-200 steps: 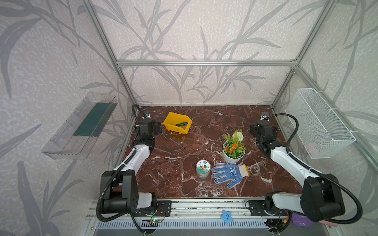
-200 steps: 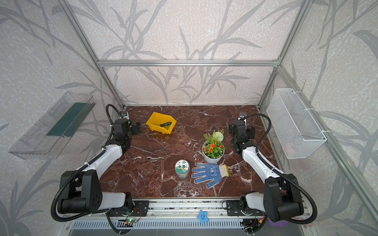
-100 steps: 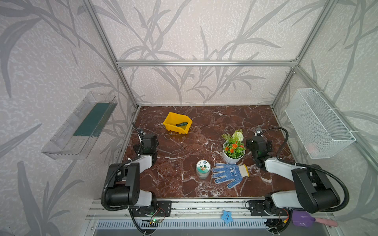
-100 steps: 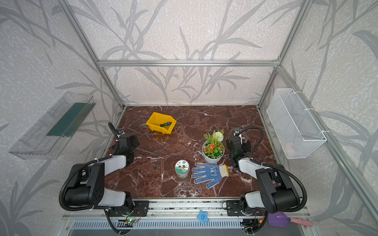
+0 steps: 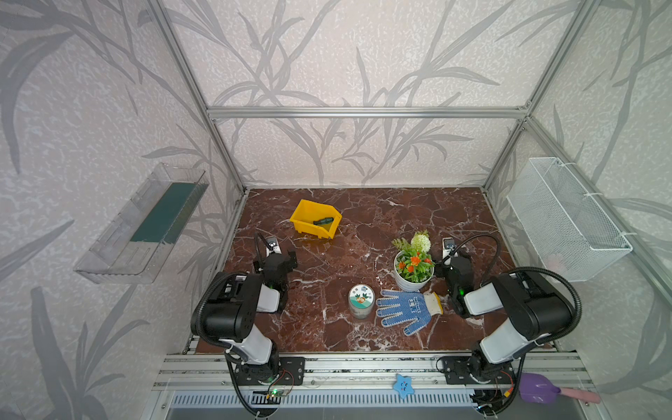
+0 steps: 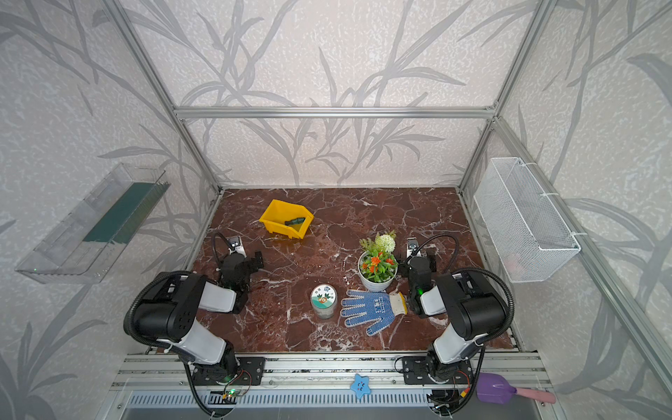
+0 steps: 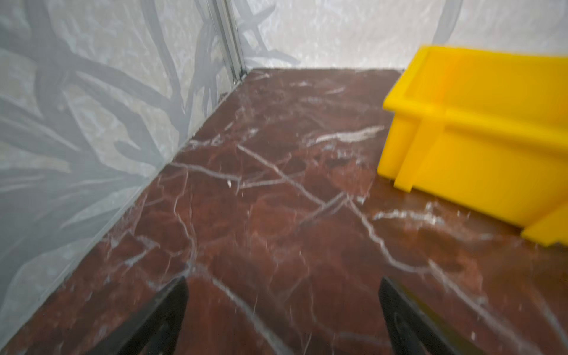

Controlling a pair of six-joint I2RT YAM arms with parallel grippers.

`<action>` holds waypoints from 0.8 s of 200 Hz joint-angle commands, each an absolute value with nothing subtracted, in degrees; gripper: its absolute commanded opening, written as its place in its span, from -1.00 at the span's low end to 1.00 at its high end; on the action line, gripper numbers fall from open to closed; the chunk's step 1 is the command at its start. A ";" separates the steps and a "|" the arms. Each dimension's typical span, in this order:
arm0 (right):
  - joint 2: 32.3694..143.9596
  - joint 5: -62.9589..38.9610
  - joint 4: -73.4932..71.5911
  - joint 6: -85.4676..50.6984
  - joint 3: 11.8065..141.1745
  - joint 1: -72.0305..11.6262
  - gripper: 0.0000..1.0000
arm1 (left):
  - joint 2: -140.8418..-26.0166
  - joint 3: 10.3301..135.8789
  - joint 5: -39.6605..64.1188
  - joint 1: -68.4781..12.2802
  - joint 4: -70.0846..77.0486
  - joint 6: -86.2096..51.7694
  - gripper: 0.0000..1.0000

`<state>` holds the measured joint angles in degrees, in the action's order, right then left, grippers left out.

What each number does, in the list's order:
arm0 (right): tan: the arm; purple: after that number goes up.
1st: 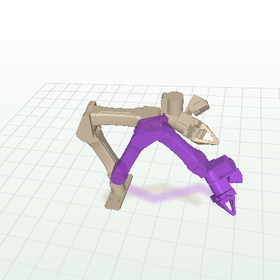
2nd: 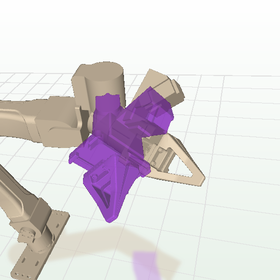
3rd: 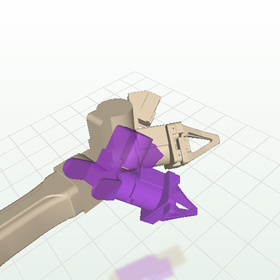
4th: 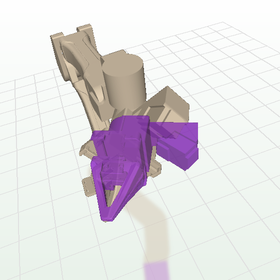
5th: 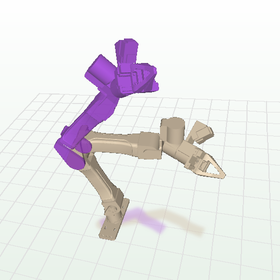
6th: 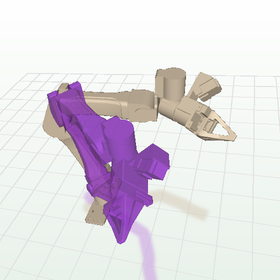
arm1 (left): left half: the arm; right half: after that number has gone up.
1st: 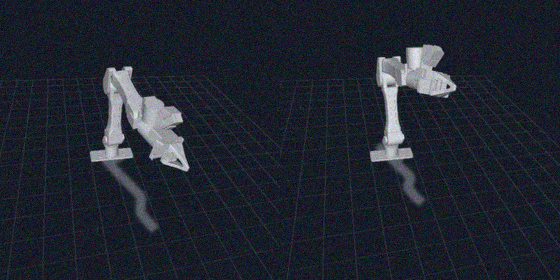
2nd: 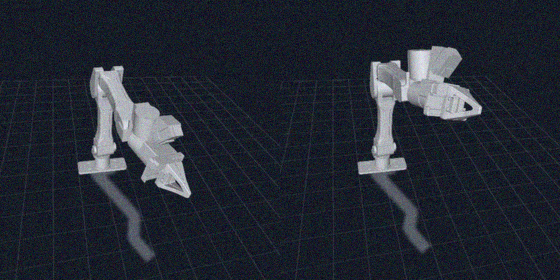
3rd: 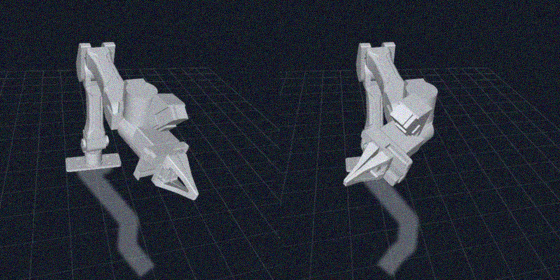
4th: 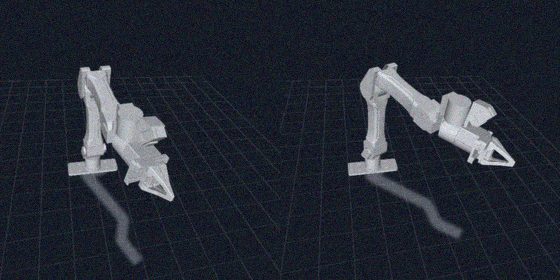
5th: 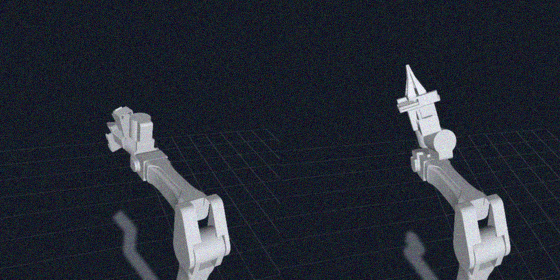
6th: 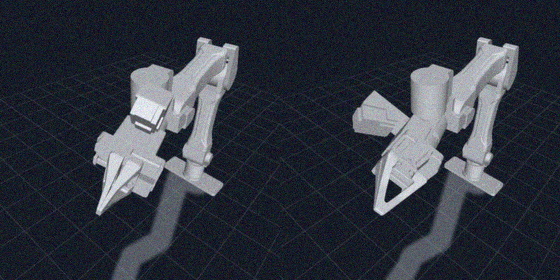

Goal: Put the screwdriver in the bin
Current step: Reset both arms

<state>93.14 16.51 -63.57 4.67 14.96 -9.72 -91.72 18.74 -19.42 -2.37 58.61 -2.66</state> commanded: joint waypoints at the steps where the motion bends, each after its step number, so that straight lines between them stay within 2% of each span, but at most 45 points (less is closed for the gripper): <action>1: 90.55 10.98 -59.87 1.07 18.87 -5.76 0.98 | -90.22 20.99 -20.04 -0.88 56.21 -4.24 0.99; 73: 90.68 9.30 -58.36 2.19 19.95 -5.98 0.98 | -90.35 20.80 -20.13 -0.97 56.98 -3.91 0.99; 98: 90.58 3.86 -55.74 4.24 21.34 -5.98 0.98 | -90.35 20.81 -20.18 -0.96 57.09 -3.89 0.99; 160: 90.74 3.77 -55.41 4.15 21.62 -5.98 0.98 | -90.35 20.78 -20.13 -0.97 57.06 -3.91 0.99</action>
<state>90.96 4.47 -55.75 3.60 20.53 -5.89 -90.85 21.15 -19.59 -0.99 57.30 -3.20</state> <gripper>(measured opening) 0.991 0.993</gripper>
